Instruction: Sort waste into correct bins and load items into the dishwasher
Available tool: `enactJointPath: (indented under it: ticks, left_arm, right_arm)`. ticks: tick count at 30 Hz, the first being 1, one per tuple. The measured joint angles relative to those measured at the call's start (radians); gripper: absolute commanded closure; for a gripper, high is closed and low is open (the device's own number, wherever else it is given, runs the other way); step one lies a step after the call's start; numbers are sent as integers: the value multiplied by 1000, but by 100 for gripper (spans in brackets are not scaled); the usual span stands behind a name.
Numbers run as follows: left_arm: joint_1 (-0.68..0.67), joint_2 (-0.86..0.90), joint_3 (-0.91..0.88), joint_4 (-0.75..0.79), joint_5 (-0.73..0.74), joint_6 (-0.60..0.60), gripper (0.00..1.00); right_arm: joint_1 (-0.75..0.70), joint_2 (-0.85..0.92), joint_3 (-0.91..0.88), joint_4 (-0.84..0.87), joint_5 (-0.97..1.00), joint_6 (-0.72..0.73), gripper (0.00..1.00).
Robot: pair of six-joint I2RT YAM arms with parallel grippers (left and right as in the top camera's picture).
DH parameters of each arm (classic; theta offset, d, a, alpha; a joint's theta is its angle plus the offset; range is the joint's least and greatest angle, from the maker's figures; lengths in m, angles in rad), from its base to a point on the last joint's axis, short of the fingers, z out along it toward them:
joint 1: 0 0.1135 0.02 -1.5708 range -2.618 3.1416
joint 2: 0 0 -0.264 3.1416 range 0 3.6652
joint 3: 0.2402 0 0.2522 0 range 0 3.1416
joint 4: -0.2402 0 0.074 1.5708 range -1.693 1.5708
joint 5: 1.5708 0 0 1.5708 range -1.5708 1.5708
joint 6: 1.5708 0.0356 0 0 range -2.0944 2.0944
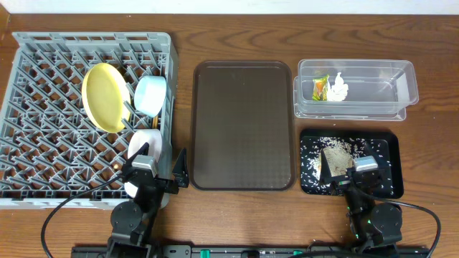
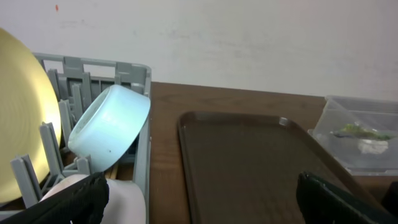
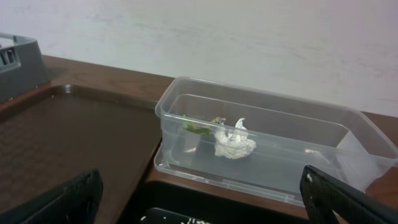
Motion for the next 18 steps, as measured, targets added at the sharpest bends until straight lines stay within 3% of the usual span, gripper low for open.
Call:
enactJointPath:
  ticks: [18]
  left_arm:
    - [0, 1, 9, -49, -19, 0, 4]
  right_arm:
    - [0, 0, 0, 0, 0, 0, 1]
